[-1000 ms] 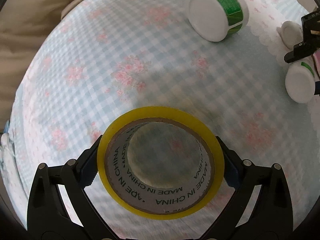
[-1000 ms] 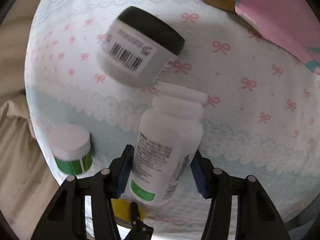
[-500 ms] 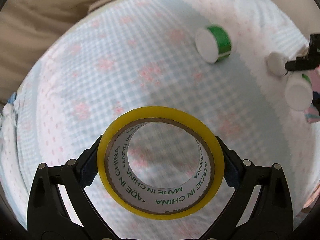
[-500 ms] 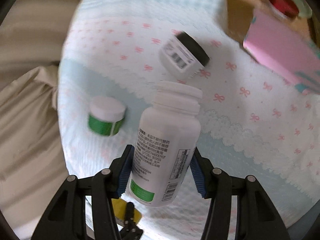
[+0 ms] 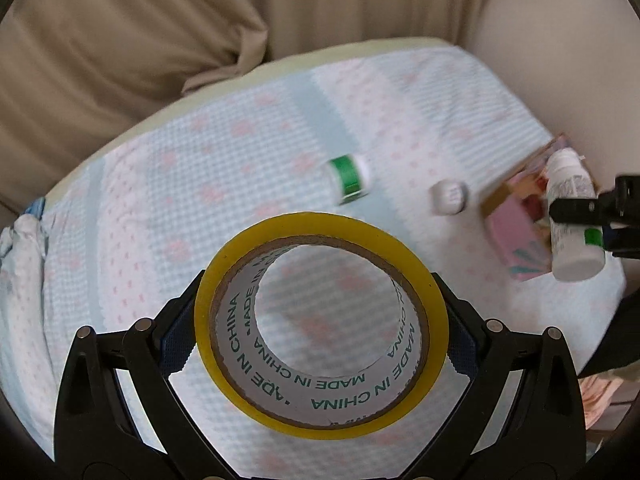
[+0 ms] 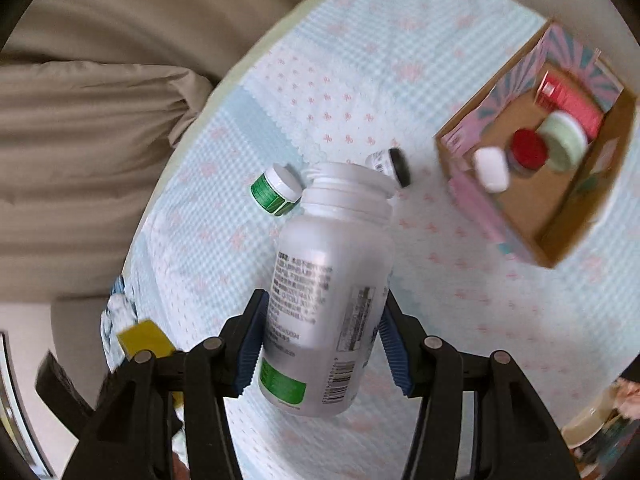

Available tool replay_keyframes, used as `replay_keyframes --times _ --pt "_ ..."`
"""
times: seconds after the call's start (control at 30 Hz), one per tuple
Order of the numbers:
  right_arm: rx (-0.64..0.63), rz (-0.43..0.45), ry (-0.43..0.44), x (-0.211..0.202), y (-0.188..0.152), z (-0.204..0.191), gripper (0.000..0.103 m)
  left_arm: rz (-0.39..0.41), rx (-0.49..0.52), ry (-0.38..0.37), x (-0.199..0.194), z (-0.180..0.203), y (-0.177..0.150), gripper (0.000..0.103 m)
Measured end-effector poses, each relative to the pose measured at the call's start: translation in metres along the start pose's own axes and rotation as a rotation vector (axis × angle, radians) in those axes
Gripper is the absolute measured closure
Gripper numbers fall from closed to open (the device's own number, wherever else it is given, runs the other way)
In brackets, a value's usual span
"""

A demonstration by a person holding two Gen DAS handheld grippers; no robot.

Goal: Organize rigid objects
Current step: 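Lift tape roll and bottle and carry both over the cardboard box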

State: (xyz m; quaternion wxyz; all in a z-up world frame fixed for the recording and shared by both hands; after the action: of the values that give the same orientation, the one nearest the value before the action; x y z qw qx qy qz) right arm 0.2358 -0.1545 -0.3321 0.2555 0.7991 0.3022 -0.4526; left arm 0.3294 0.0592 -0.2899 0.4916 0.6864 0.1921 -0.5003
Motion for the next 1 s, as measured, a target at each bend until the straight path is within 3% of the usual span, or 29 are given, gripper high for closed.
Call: replay_keyframes --times 0.27,0.53,0.73,1.0 --pt "-0.063 0.049 0.005 -0.086 0.010 0.042 0.054 0.064 0.024 -0.039 -0.046 0.080 0.028 0.004" --pt "-0.150 0.061 -0.042 -0.142 0.063 0.116 0.054 0.074 0.036 -0.051 -0.058 0.179 0.053 0.004" --pt "-0.221 0.013 -0.085 -0.146 0.126 0.178 0.054 -0.002 -0.021 -0.068 -0.024 0.255 0.061 0.004" --pt "-0.386 -0.079 -0.161 -0.101 0.190 0.244 0.054 -0.138 -0.088 -0.064 0.061 0.336 0.058 0.004"
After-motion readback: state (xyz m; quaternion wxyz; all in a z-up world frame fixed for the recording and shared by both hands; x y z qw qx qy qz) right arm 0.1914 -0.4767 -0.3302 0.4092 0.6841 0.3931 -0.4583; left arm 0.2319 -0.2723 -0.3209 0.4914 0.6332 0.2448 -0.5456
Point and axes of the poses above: each gripper's, at about its wrist camera, not at the fingertips, and x roughly the way its jaws point, z to its right, y to its top, the point moved 7 cm from there along x, roughly the way its jaws point
